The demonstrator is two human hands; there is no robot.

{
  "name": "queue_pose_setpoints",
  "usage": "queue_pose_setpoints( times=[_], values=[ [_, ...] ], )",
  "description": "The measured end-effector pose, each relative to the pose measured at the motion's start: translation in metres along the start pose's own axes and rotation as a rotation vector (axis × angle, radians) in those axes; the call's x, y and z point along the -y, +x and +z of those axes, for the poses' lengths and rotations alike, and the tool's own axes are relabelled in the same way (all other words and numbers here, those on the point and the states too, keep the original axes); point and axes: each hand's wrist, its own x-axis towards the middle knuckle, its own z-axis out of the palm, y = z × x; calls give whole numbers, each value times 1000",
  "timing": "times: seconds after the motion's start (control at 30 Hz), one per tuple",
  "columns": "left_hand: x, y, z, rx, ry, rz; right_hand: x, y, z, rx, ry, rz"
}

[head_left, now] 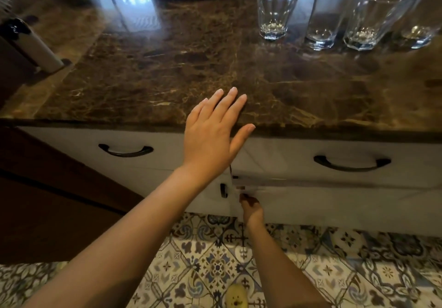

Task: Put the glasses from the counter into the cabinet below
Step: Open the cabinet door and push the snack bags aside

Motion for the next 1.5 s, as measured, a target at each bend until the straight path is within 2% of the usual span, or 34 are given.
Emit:
queue_pose_setpoints(
  times=[0.23, 0.37, 0.63, 0.87, 1.17, 1.3, 1.4, 1.5],
  values=[
    [-8, -1, -14, 141, -51, -33, -41, -29, -18, 32, 16, 90],
    [-16, -3, -22, 228, -89, -61, -62, -52, -36, 76, -19, 73],
    [-93, -13, -32, 405, -196, 157, -110, -110, -96, 145, -132, 43],
    [-137, -5, -24, 409, -134, 102, -145, -146, -158, 168, -229, 28],
    [-158, -11, -16, 301, -231, -31, -182, -196, -263, 40, -283, 114],
    [-161, -12, -10, 245, -233, -53, -162, -201, -310, -131, -146, 155],
    [-164, -13, -7, 213, -241, -61, -124, -195, -336, -247, -111, 76],
    [-167, -15, -5, 196, -237, -62, -110, -184, -350, -327, -279, -106]
  ],
)
